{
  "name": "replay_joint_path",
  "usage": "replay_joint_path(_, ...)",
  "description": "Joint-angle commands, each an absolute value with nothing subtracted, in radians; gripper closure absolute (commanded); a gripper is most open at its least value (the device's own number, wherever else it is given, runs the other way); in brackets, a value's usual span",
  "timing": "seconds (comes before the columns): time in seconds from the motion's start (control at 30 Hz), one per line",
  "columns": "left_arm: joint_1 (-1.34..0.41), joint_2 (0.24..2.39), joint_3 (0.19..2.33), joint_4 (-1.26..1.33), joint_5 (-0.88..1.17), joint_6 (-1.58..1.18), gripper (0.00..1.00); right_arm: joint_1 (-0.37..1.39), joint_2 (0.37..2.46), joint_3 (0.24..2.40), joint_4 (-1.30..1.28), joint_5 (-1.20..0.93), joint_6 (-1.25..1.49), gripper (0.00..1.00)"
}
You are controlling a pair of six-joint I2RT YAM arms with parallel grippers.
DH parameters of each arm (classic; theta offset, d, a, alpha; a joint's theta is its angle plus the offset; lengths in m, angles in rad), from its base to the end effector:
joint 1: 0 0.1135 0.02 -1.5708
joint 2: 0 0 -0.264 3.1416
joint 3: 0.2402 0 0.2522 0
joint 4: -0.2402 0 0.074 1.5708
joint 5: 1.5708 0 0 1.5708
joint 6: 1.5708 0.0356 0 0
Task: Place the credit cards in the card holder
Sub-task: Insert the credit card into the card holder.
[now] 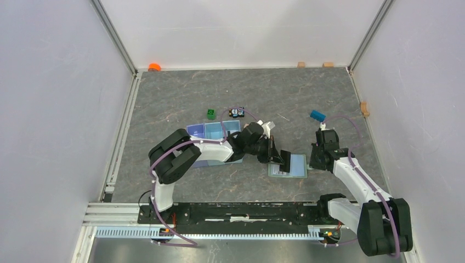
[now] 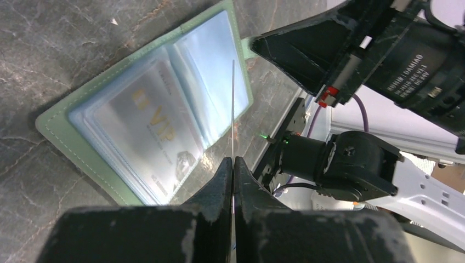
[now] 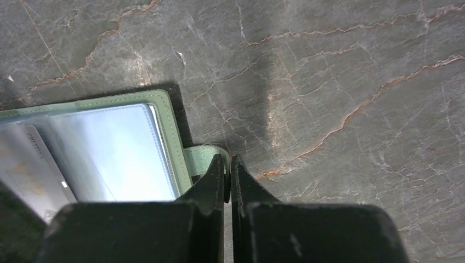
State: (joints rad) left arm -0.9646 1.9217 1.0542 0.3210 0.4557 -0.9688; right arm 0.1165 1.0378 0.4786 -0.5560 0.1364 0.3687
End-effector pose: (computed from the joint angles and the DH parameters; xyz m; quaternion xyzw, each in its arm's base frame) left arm 0.2181 -0.3421 0.1583 0.1089 0.8494 -0.5047 0.1091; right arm 0.1728 0.0153 0.1637 0.1375 0.9622 -0.0103 0.2347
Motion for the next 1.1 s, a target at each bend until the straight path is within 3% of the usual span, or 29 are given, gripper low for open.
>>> replay_joint_path(0.0,-0.971,1.975,1.104,0.364,0.486,-1.023,0.98,0.115,1.041,0.468,-0.526,0.16,0.366,1.0)
replay_joint_path(1.07,-0.953,2.091,1.047,0.446,0.487,-1.121,0.98,0.115,1.01,0.467,-0.536,0.121,0.37,1.0)
